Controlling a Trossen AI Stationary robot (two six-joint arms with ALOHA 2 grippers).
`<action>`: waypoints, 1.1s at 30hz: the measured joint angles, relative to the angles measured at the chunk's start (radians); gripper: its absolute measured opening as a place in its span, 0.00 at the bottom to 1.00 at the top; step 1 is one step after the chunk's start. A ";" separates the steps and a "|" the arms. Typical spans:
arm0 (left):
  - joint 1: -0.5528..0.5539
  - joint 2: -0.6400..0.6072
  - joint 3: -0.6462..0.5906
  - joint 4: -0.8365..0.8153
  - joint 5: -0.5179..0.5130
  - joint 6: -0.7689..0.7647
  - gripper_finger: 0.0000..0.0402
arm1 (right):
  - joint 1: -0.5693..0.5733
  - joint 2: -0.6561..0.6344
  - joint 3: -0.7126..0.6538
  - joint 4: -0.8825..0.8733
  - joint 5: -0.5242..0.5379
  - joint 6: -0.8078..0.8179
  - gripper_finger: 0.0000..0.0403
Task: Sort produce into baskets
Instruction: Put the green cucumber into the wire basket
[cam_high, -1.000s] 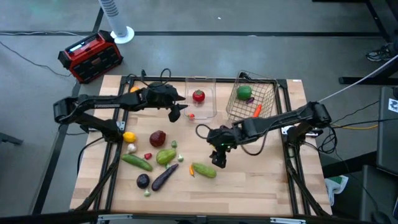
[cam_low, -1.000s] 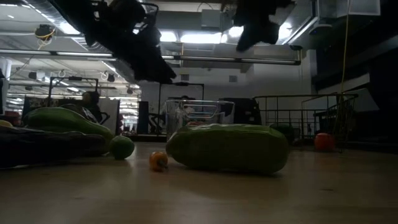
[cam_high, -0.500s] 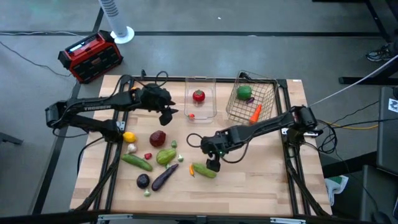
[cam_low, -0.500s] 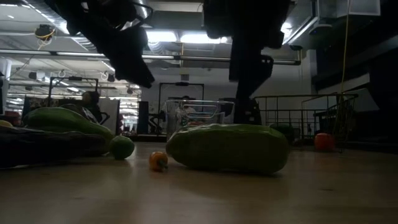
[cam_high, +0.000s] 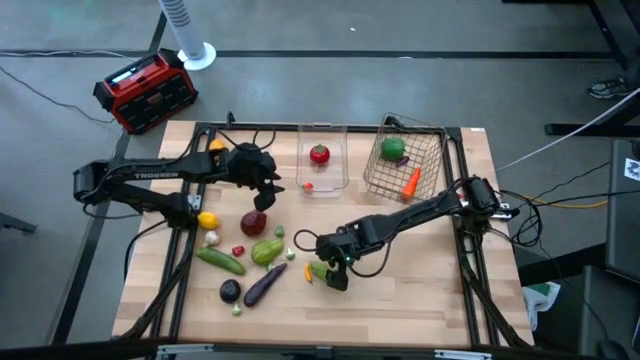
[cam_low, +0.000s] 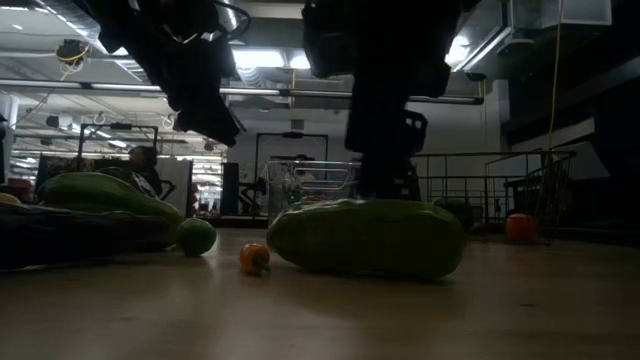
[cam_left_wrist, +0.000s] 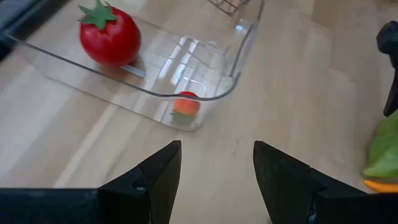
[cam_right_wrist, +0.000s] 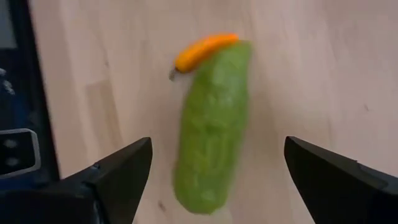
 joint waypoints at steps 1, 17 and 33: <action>-0.009 0.000 0.000 0.000 0.000 -0.006 0.49 | 0.006 0.001 0.001 0.001 0.005 0.000 0.89; -0.088 0.001 -0.002 -0.015 -0.002 -0.062 0.49 | 0.016 0.097 -0.001 0.020 -0.046 0.001 0.89; -0.089 0.001 -0.002 -0.017 -0.004 -0.053 0.49 | -0.001 0.126 -0.001 0.054 -0.134 -0.023 0.61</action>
